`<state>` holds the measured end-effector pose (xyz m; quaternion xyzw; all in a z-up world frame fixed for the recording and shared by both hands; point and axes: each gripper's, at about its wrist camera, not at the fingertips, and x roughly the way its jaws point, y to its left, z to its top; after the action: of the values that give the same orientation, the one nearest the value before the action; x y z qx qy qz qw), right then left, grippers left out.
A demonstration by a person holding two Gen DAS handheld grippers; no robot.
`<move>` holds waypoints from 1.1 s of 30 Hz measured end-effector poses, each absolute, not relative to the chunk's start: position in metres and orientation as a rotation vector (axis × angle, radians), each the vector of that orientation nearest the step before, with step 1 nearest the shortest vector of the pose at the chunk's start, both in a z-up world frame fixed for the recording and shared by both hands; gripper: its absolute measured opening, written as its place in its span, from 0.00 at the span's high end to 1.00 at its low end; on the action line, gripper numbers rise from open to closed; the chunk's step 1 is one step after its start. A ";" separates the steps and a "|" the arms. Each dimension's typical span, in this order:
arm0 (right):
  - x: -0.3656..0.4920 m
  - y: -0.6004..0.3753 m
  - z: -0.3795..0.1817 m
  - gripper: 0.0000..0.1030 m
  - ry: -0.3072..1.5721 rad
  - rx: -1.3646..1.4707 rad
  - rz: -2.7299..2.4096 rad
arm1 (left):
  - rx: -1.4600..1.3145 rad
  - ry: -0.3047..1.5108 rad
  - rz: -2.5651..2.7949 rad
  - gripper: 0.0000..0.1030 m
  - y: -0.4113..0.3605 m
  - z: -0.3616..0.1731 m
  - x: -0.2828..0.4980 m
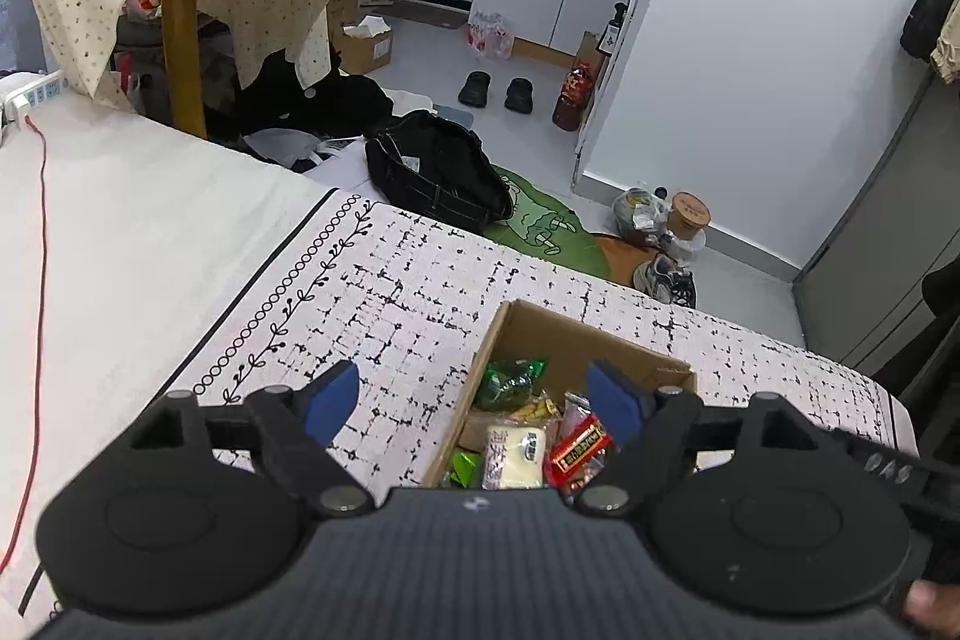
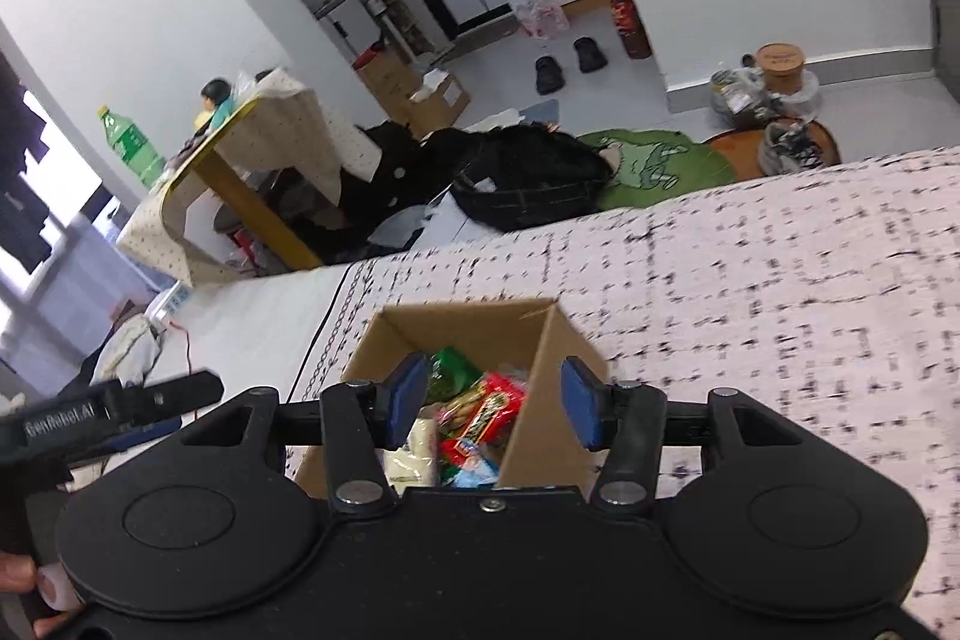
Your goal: Organize snacks
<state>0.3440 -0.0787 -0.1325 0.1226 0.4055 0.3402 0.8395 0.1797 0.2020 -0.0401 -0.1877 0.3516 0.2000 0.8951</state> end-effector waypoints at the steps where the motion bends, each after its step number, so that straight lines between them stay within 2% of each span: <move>1: 0.343 -0.084 -0.129 0.51 0.854 0.259 0.710 | -0.390 0.732 0.414 0.20 0.200 -0.040 0.179; 5: 0.338 -0.104 -0.117 0.49 0.834 0.259 0.681 | -0.389 0.739 0.393 0.19 0.191 -0.033 0.175; 13: 0.320 -0.138 -0.084 0.43 0.789 0.244 0.658 | -0.386 0.715 0.350 0.04 0.169 -0.013 0.155; 19: 0.302 -0.162 -0.059 0.34 0.739 0.221 0.649 | -0.371 0.693 0.301 0.00 0.149 0.006 0.140; 21: 0.295 -0.170 -0.051 0.27 0.724 0.209 0.638 | -0.360 0.691 0.281 0.00 0.141 0.013 0.135; 33: 0.241 -0.215 -0.016 0.00 0.653 0.170 0.598 | -0.298 0.694 0.160 0.00 0.110 0.039 0.098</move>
<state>0.2406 -0.2149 -0.0156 0.0822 0.3155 0.2890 0.9001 0.0978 0.1096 0.0391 -0.1453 0.3385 0.0782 0.9264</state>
